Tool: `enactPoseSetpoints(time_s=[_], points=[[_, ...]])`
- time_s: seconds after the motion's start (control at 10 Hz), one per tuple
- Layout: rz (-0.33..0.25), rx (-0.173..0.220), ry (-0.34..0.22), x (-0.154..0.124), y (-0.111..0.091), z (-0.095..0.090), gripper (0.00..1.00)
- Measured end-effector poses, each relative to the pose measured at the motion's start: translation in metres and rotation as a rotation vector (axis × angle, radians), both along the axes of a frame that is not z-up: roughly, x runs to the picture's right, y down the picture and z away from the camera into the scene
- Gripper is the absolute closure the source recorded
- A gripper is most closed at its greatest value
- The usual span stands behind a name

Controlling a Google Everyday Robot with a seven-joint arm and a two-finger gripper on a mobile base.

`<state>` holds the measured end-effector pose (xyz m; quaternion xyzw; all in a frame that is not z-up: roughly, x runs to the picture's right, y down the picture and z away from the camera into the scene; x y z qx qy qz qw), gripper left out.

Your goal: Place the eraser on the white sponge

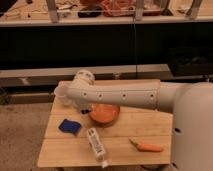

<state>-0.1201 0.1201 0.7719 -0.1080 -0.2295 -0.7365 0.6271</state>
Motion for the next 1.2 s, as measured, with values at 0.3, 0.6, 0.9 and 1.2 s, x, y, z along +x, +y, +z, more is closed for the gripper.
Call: enactPoseSetpoints(time_s=[0.3, 0.6, 0.9, 1.2], points=[[-0.011, -0.009, -0.019, -0.005, 0.011, 0.003, 0.96], [-0.033, -0.013, -0.042, -0.014, 0.022, 0.008, 0.96], [-0.057, -0.022, -0.063, -0.017, 0.031, 0.013, 0.96], [-0.097, -0.023, -0.092, -0.022, 0.038, 0.017, 0.96]])
